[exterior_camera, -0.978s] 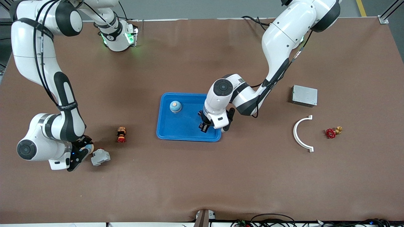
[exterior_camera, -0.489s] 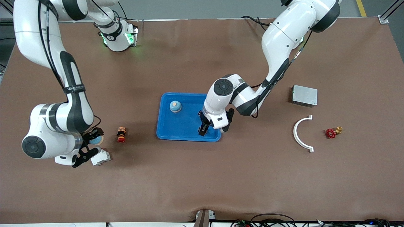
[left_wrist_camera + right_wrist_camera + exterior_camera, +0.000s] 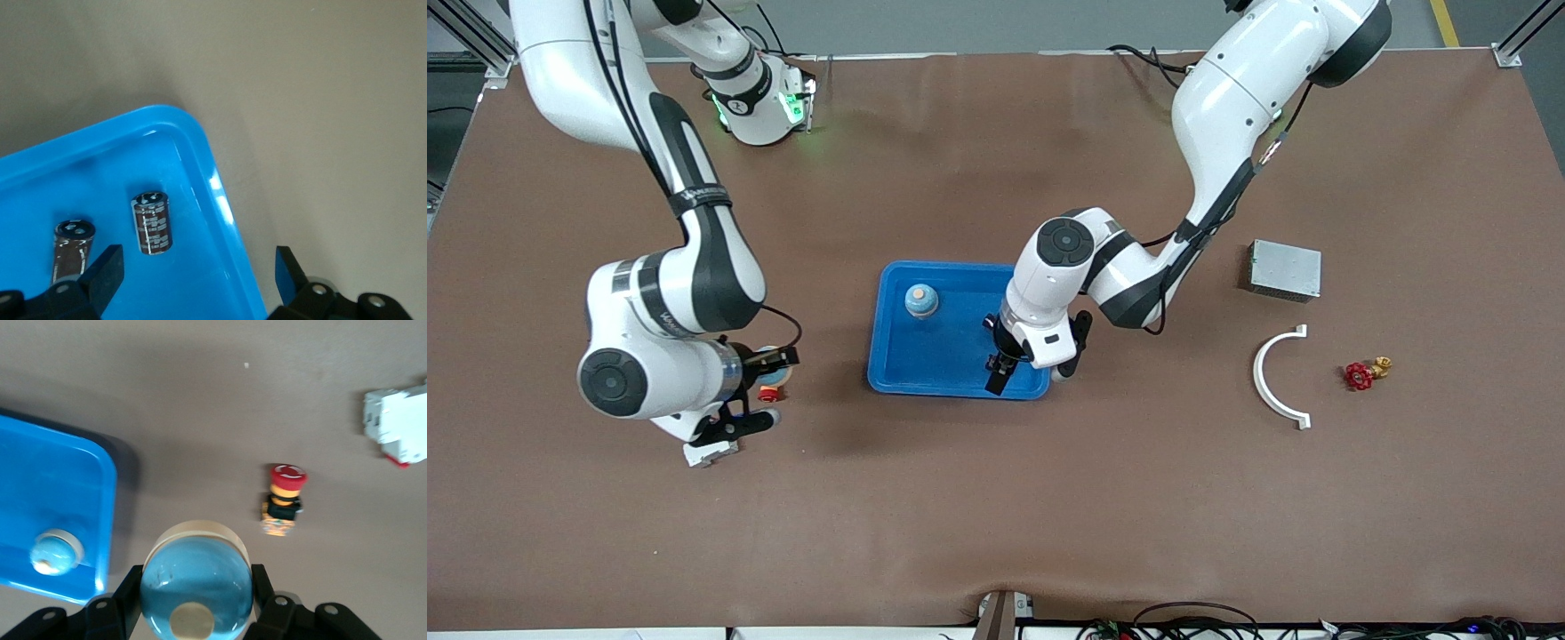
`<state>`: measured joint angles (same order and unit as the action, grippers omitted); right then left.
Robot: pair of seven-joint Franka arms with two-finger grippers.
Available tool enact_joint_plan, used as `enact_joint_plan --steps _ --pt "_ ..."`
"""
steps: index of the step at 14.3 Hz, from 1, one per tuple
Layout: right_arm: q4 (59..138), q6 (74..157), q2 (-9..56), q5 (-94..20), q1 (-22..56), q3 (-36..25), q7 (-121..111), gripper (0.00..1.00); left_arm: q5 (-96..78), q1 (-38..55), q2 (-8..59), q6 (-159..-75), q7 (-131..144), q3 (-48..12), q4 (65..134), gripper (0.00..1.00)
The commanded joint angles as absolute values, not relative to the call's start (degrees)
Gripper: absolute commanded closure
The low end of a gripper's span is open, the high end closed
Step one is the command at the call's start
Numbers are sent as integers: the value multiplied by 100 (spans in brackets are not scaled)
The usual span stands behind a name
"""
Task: Place electrolytic capacitor and blue bell in tray
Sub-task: 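Set the second bell in the tray with the right gripper while the left gripper withdraws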
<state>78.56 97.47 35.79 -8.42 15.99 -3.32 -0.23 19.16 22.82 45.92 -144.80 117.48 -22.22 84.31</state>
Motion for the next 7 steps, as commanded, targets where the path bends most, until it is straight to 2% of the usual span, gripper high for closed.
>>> enact_joint_plan --steps 1,4,7 --pt "7989 10106 3507 -993 1959 -352 928 93 1951 2110 4307 -14239 11436 -2259 8508 0" --pt "7998 10483 3568 -1037 2468 -352 1755 92 1907 2066 4141 -14124 11040 -2303 8508 0" --pt "7998 10906 3857 -1116 2706 -343 1960 92 1846 1969 3807 -13389 9875 -2311 8499 0"
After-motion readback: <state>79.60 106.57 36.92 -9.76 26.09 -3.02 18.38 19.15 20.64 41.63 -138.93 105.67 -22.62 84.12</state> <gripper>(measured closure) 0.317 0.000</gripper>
